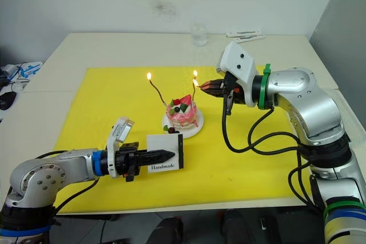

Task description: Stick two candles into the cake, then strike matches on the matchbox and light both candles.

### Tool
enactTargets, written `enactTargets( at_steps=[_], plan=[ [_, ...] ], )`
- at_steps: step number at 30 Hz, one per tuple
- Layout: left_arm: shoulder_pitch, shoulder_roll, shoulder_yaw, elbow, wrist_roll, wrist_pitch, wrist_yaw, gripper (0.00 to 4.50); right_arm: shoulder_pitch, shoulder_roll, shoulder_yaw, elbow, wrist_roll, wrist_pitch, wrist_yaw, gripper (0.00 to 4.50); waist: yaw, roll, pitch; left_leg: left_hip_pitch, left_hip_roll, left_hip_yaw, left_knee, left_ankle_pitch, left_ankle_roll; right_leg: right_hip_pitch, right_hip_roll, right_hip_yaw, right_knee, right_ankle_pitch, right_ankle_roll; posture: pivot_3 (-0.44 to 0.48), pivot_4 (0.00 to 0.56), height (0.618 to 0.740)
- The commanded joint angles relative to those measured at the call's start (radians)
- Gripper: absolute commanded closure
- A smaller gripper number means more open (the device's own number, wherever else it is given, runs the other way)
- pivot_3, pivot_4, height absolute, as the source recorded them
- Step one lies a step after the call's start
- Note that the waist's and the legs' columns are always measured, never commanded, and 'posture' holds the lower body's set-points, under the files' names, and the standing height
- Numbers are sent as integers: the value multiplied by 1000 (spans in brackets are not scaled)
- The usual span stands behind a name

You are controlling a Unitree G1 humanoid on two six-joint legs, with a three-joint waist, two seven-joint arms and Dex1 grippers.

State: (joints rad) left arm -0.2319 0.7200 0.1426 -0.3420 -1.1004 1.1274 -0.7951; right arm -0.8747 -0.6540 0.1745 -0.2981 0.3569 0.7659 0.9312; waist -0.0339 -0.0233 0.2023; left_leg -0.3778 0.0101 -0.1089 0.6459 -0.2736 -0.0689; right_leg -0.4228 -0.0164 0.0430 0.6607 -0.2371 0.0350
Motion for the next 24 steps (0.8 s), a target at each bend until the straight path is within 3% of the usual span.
enactTargets(
  at_steps=[1,8,15,24],
  plan=[
    [-11,-4,24,-9,-32,4,4,4500,5,-17,-48,-47,22,10,-10,4453,0,0,0,0,0,0,0,0,0,0,0,0,0,0,0,0,150,740],
    [-15,-15,17,-22,-51,12,13,4500,84,-87,-136,-104,38,68,-54,4453,2,0,0,0,0,0,0,0,0,0,0,0,0,0,0,0,150,740],
    [-51,-41,0,-31,-108,39,26,4500,294,-215,-329,-171,23,120,-123,4453,4,0,0,-1,-1,0,1,0,0,1,-1,0,0,0,0,0,150,740],
    [-112,-87,-26,-50,-183,62,71,4500,589,-338,-542,-18,-121,-43,-207,4453,2,0,0,0,-2,2,2,0,0,2,-1,1,0,0,2,0,150,740]
  ],
)
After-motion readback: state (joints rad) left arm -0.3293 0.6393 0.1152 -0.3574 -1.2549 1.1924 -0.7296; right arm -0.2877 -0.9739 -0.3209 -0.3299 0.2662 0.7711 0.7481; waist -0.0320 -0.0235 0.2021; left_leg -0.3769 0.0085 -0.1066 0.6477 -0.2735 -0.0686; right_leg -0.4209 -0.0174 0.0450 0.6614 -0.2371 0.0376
